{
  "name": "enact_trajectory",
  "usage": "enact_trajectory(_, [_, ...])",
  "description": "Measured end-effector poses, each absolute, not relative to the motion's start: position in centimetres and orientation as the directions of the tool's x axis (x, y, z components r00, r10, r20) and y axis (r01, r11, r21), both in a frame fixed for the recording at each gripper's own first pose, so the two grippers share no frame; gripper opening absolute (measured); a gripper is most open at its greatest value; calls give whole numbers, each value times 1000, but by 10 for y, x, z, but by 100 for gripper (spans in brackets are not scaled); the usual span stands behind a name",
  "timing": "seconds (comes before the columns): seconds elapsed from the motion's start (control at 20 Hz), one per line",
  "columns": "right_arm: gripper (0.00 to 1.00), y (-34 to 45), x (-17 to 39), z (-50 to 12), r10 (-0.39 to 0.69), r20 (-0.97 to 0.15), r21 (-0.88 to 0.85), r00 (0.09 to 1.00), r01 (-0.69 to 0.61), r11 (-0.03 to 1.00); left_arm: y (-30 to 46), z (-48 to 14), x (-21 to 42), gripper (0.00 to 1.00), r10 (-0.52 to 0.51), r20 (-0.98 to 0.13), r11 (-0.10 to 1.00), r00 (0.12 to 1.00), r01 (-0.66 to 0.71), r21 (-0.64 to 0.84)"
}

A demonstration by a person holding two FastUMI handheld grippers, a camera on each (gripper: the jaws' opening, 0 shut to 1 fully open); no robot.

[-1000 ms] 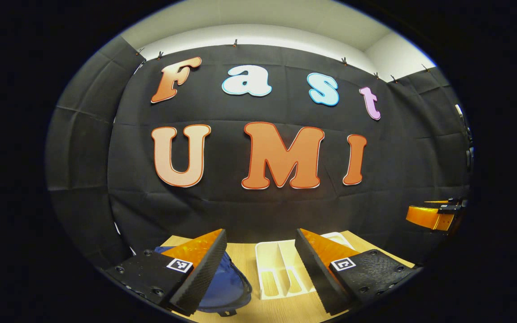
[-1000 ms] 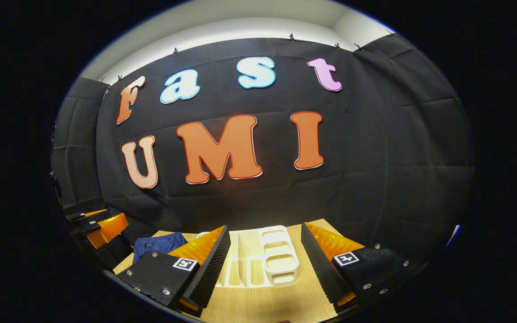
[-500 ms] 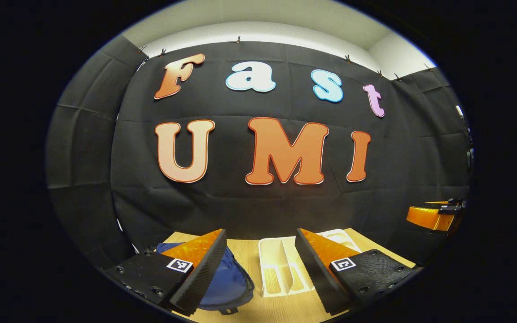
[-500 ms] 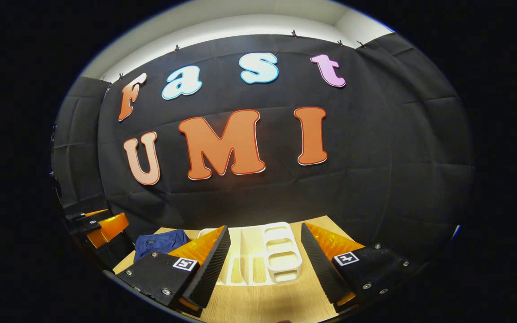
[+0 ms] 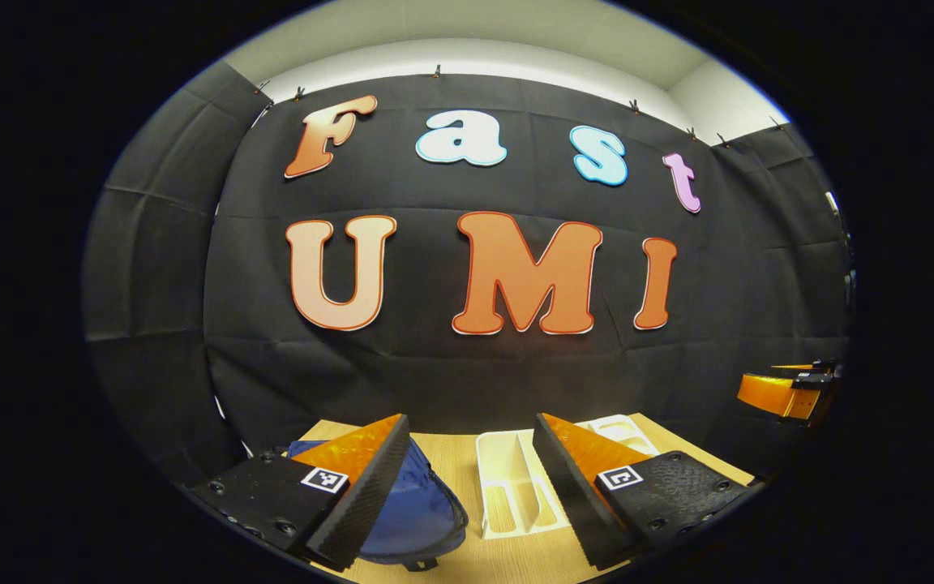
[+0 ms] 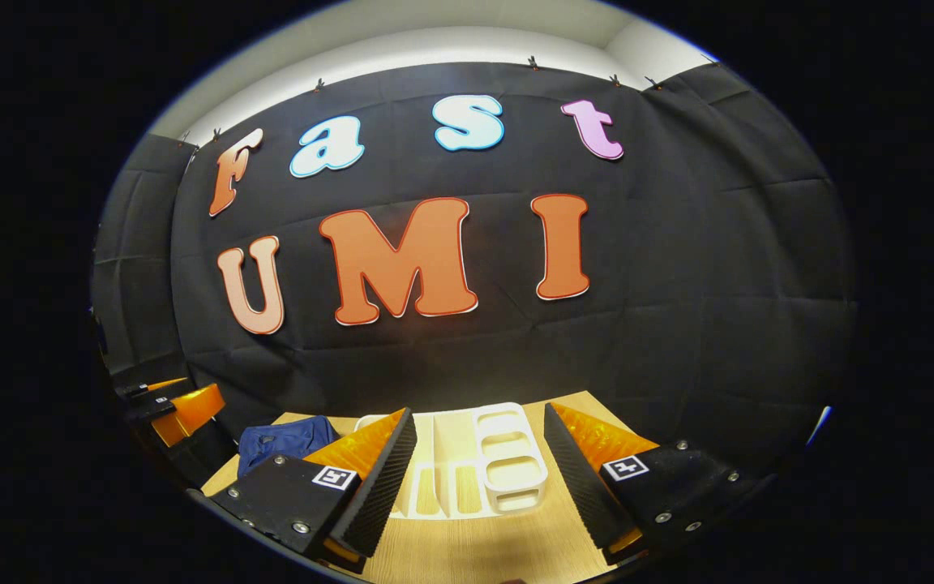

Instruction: Open the schoolbag, grab two books from the bookshelf and put them into the schoolbag.

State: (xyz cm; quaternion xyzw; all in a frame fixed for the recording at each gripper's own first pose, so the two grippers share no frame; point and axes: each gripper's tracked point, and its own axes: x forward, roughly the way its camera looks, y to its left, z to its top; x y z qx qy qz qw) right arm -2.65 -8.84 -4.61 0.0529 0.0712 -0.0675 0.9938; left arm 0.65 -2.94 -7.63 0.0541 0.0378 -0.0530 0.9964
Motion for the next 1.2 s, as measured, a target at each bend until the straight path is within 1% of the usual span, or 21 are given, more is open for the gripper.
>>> enact_trajectory(0.1, [94, -90, -24, -48, -146, -157, 99, 977, 163, 982, -27, -77, 10, 95, -107, -85, 987, 991, 116, 107])
enact_trajectory(0.15, [94, -90, -24, -47, -154, -157, 107, 976, 172, 979, -28, -77, 12, 100, -113, -88, 987, 990, 122, 105])
enact_trajectory(0.2, [94, -89, -24, -46, -159, -156, 115, 975, 178, 977, -28, -77, 14, 100, -120, -88, 987, 989, 128, 100])
enact_trajectory(0.25, [94, -88, -23, -45, -163, -155, 118, 974, 183, 976, -27, -77, 17, 96, -125, -86, 986, 988, 133, 97])
enact_trajectory(0.3, [94, -89, -23, -48, -171, -157, 117, 973, 191, 975, -26, -77, 19, 96, -127, -88, 986, 988, 135, 97])
enact_trajectory(0.35, [94, -88, -23, -48, -175, -158, 114, 972, 194, 974, -25, -77, 20, 100, -127, -91, 986, 988, 136, 98])
enact_trajectory(0.4, [94, -87, -23, -49, -177, -160, 111, 971, 196, 974, -25, -77, 20, 96, -130, -91, 985, 987, 139, 98])
enact_trajectory(0.7, [94, -80, -19, -45, -182, -151, 103, 972, 198, 975, -22, -71, 24, 95, -132, -74, 983, 989, 140, 116])
enact_trajectory(0.75, [94, -80, -18, -43, -181, -147, 103, 973, 197, 975, -23, -69, 25, 100, -134, -70, 983, 989, 141, 114])
enact_trajectory(0.85, [94, -79, -15, -41, -182, -142, 102, 973, 197, 975, -25, -67, 27, 100, -138, -66, 983, 988, 145, 115])
enact_trajectory(0.9, [94, -78, -14, -41, -180, -142, 100, 973, 195, 976, -26, -69, 28, 95, -140, -68, 982, 988, 147, 117])
enact_trajectory(1.1, [94, -75, -13, -42, -174, -140, 87, 975, 187, 979, -30, -72, 31, 95, -148, -79, 981, 986, 157, 118])
enact_trajectory(1.15, [94, -73, -12, -41, -169, -137, 83, 976, 182, 980, -31, -73, 31, 96, -150, -80, 980, 985, 159, 118])
enact_trajectory(1.2, [94, -72, -11, -42, -166, -135, 78, 977, 178, 981, -31, -74, 31, 100, -152, -83, 980, 985, 161, 118])
